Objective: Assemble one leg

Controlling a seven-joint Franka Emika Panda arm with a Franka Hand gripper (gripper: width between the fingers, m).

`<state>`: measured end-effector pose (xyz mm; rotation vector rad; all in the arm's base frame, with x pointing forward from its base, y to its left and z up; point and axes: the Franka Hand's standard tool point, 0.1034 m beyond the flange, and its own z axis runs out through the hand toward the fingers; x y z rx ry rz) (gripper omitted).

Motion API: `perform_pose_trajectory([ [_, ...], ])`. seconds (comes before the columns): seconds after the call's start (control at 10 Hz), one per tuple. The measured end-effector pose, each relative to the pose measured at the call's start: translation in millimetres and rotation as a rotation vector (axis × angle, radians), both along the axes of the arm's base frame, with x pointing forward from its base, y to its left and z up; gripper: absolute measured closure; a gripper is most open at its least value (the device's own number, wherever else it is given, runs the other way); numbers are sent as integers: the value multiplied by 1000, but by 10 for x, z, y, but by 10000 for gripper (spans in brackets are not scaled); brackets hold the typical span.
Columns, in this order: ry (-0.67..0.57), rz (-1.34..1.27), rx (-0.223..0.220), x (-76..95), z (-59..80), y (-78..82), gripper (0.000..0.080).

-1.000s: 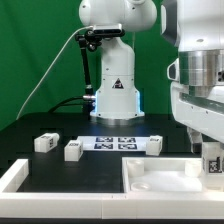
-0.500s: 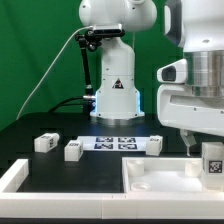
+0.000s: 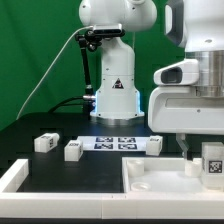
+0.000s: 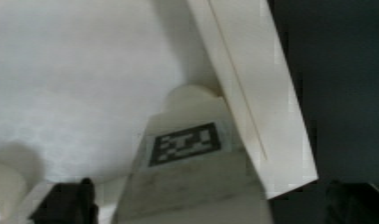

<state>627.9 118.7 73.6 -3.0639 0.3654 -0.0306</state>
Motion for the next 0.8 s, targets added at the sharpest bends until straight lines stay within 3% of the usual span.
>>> perform_pose_trajectory([
  [0.2, -14, 179, -19, 10, 21, 2, 150],
  [0.4, -13, 202, -21, 9, 12, -13, 150],
  [0.5, -13, 202, -21, 9, 11, -14, 247],
  [0.6, -13, 202, -21, 9, 11, -14, 247],
  [0.7, -13, 193, -20, 9, 11, -14, 429],
  [0.8, -11, 159, -18, 8, 10, -14, 509],
])
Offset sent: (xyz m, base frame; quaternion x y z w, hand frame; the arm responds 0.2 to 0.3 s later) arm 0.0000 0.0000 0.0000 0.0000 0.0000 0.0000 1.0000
